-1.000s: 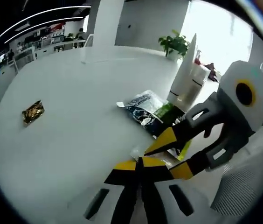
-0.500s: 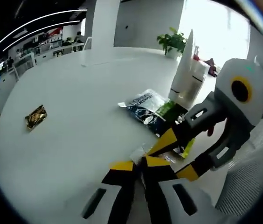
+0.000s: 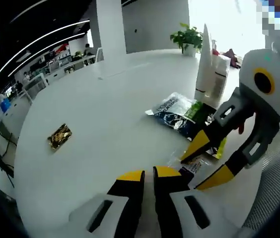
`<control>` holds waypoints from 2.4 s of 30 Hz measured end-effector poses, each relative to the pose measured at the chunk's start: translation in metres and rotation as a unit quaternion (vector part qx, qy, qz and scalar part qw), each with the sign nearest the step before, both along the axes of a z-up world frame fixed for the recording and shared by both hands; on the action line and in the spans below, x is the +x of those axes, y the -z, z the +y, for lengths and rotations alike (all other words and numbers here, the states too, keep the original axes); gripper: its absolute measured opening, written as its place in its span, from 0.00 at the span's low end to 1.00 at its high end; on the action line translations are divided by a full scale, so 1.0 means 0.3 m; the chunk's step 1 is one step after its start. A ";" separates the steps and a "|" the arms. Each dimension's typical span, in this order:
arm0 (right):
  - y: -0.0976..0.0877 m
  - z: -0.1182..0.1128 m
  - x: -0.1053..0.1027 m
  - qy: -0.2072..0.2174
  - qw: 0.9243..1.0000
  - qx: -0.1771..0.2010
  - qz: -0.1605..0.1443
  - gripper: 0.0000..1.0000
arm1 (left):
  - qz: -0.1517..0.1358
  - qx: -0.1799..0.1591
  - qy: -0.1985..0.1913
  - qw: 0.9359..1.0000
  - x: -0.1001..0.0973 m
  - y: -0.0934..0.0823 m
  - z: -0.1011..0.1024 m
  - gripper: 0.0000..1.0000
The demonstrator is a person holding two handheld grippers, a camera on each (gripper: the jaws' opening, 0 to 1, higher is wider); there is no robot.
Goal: Arrange the skincare products in the storage area until every visible bottle or jar stands upright without overlapping.
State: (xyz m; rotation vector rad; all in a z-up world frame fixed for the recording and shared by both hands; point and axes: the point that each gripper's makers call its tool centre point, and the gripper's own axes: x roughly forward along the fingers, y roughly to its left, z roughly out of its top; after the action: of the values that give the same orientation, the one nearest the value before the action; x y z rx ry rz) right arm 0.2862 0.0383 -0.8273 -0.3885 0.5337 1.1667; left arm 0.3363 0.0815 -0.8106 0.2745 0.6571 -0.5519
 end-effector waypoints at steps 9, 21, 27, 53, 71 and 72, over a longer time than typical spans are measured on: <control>0.003 0.003 0.002 0.005 1.000 0.001 0.004 0.25 | 0.003 0.000 0.018 1.000 -0.033 0.004 -0.044 0.12; -0.005 0.008 -0.008 0.001 1.000 -0.007 -0.005 0.28 | -0.001 0.014 0.027 1.000 -0.038 0.018 -0.049 0.13; -0.057 0.011 0.003 0.011 0.999 0.018 -0.024 0.31 | -0.002 -0.001 0.021 1.000 -0.037 0.006 -0.051 0.14; -0.266 -0.132 -0.018 0.068 0.996 0.053 -0.030 0.57 | -0.009 -0.110 0.036 0.993 -0.146 -0.227 -0.196 0.41; -0.347 -0.261 -0.047 0.097 0.993 0.041 -0.047 0.74 | -0.022 -0.105 0.070 0.992 -0.217 -0.295 -0.197 0.66; -0.352 -0.270 -0.046 0.100 0.993 0.038 -0.051 0.75 | -0.022 -0.106 0.071 0.992 -0.221 -0.291 -0.195 0.67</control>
State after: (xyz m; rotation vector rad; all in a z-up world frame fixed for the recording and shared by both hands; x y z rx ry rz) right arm 0.2723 -0.0427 -0.7216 -0.3194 0.4269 0.9659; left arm 0.2701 0.0230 -0.7232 0.1342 0.5339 -0.7447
